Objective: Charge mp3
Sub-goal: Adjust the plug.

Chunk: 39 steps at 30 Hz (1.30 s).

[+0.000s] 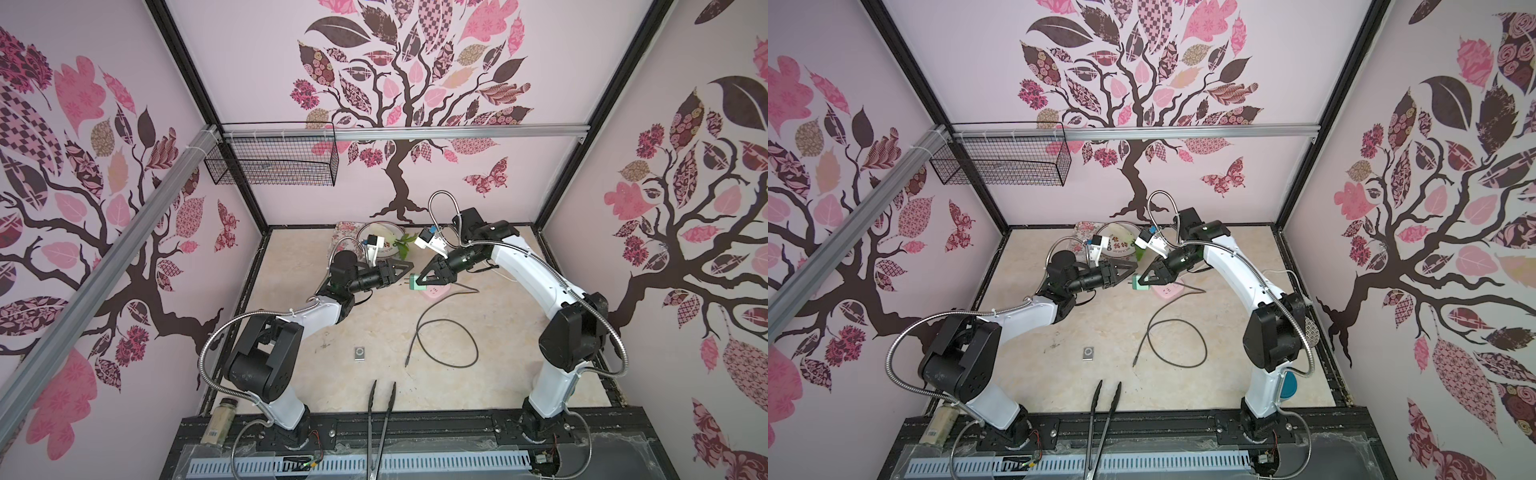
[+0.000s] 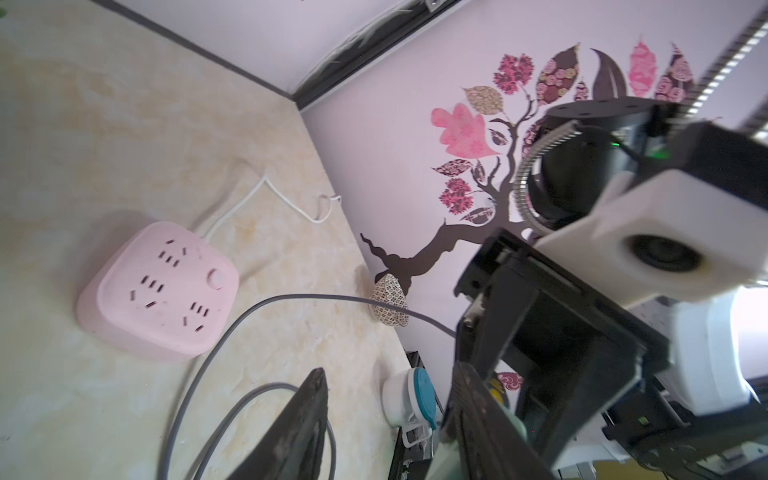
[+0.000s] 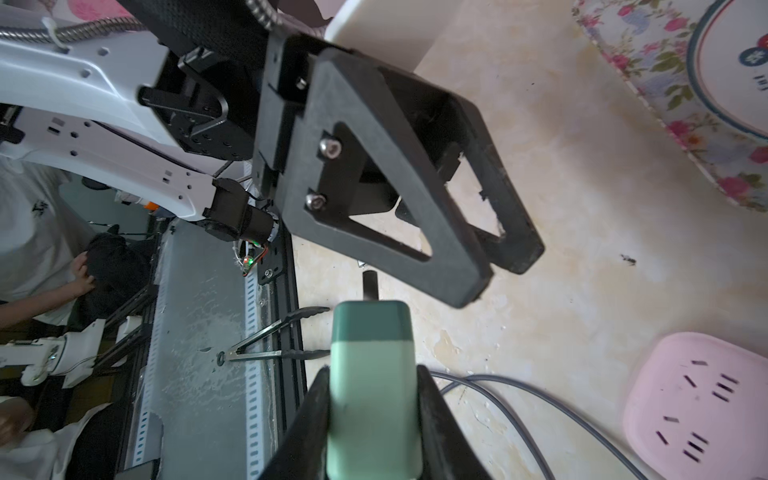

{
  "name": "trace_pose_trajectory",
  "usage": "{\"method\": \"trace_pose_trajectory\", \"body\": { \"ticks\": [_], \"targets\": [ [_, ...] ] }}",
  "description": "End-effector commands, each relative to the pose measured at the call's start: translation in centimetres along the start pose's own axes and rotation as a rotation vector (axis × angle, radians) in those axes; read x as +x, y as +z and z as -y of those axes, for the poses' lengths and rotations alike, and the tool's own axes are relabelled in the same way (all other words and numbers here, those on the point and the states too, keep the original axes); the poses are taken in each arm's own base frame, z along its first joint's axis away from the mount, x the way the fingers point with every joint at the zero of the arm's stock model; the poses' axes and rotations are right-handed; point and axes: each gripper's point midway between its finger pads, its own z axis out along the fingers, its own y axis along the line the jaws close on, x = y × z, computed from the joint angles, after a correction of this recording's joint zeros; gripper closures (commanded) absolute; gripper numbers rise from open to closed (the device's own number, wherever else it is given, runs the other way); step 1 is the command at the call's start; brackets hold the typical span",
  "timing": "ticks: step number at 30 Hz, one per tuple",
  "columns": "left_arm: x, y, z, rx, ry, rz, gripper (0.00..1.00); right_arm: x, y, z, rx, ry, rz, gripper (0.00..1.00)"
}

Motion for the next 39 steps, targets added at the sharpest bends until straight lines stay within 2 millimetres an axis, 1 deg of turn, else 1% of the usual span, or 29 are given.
{"method": "trace_pose_trajectory", "body": {
  "ticks": [1, 3, 6, 8, 10, 12, 18, 22, 24, 26, 30, 35, 39],
  "targets": [
    [0.4, -0.8, 3.7, 0.178, 0.034, 0.000, 0.51, -2.7, -1.6, -2.8, -0.075, -0.100, 0.100, 1.00],
    [0.7, -1.1, 4.2, 0.204, 0.031, -0.005, 0.51, -3.1, -2.0, -3.0, -0.076, -0.106, 0.115, 1.00],
    [1.4, -1.5, 4.6, 0.212, 0.044, -0.023, 0.51, -3.7, -3.2, -3.2, -0.085, -0.108, 0.156, 1.00],
    [1.6, -1.9, 5.4, 0.223, 0.066, -0.031, 0.50, -4.0, -3.9, -3.0, -0.080, -0.097, 0.176, 1.00],
    [1.9, -2.3, 6.3, 0.239, 0.088, -0.039, 0.50, -3.9, -4.1, -2.5, -0.066, -0.083, 0.178, 1.00],
    [2.2, -2.6, 6.8, 0.242, 0.101, -0.055, 0.51, -3.8, -4.0, -2.3, -0.071, -0.067, 0.175, 1.00],
    [2.7, -2.5, 6.4, 0.212, 0.096, -0.090, 0.51, -3.9, -3.9, -2.6, -0.110, -0.049, 0.189, 1.00],
    [2.8, -2.0, 5.0, 0.152, 0.091, -0.094, 0.49, -4.2, -4.1, -3.3, -0.139, -0.044, 0.206, 1.00],
    [2.9, -1.9, 4.7, 0.132, 0.108, -0.099, 0.48, -4.4, -4.2, -3.6, -0.151, -0.035, 0.214, 1.00],
    [3.1, -1.6, 4.8, 0.125, 0.130, -0.114, 0.49, -4.5, -4.3, -3.7, -0.160, -0.023, 0.224, 1.00],
    [2.8, -1.3, 5.5, 0.134, 0.162, -0.102, 0.50, -4.2, -4.0, -3.6, -0.176, 0.004, 0.229, 1.00],
    [1.9, -1.3, 7.0, 0.204, 0.186, -0.070, 0.51, -3.5, -3.5, -3.3, -0.191, 0.040, 0.235, 1.00],
    [1.4, -1.0, 7.4, 0.236, 0.186, -0.057, 0.52, -3.2, -3.4, -3.7, -0.193, 0.051, 0.237, 1.00]
  ]
}}
